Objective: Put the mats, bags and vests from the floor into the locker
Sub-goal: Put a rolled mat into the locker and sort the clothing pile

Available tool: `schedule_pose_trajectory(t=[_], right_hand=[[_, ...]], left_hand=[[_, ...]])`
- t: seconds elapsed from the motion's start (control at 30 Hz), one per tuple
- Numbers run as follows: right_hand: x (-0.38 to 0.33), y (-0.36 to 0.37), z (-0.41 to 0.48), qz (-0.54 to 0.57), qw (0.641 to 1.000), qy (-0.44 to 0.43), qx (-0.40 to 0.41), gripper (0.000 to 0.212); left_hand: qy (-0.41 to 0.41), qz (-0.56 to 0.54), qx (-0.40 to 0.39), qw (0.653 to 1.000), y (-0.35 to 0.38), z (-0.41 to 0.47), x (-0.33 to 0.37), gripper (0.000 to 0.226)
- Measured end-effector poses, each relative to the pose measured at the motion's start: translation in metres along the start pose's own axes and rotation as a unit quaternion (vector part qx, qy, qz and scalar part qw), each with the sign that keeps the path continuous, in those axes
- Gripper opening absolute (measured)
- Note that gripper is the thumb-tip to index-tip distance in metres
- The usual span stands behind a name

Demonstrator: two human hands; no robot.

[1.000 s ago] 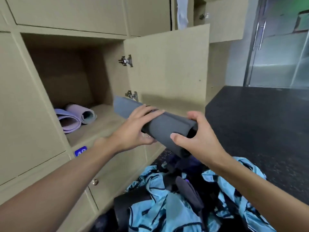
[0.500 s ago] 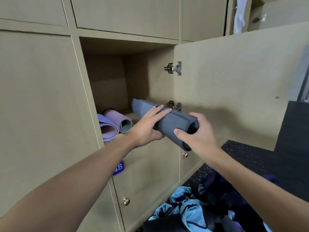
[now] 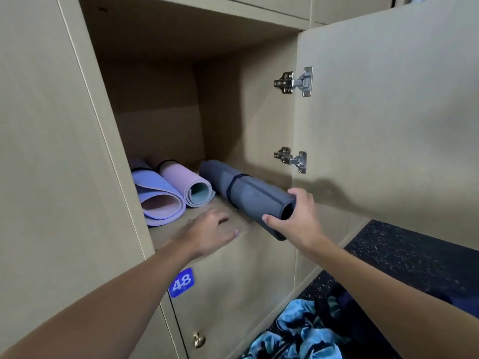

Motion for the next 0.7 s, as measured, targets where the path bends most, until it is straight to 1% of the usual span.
schedule_pose_trajectory(t=[0.07,0.17,0.3,0.4,0.5,0.57,0.7], right_hand=[[0.006,0.013,0.018,0.003,1.000,-0.010,0.006,0.080],[0.011,0.032,0.044,0.013,1.000,-0.028,0.004,0.074],[0.011,0.056,0.072,0.043,0.998,-0.034,-0.013,0.070],[0.012,0.076,0.084,0.063,0.996,-0.044,-0.050,0.078],[0.015,0.086,0.089,0.055,0.993,-0.058,-0.085,0.087],[0.015,0.089,0.095,0.052,0.993,-0.059,-0.094,0.088],[0.009,0.107,0.112,0.049,0.992,-0.059,-0.102,0.089]], left_hand=[[-0.006,0.052,0.004,0.999,0.007,-0.003,-0.012,0.082],[0.000,0.046,0.041,0.998,0.006,-0.004,-0.015,0.075],[0.004,0.037,0.056,0.998,0.003,-0.004,-0.013,0.082],[-0.001,0.024,0.059,0.998,0.002,-0.003,-0.014,0.078],[0.000,0.026,0.059,0.998,0.001,-0.003,-0.013,0.067],[-0.001,0.029,0.059,0.998,0.000,-0.003,-0.013,0.061],[-0.001,0.030,0.060,0.998,-0.001,-0.004,-0.013,0.058]])
Point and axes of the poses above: each hand's wrist, its own z-axis towards the middle knuckle, its own y-axis out of the palm, x = y × z, the point moved 9 cm from there along z, towards the middle knuckle, and after that the axes turned 2 degrees about -y, right-handed, at the moved point
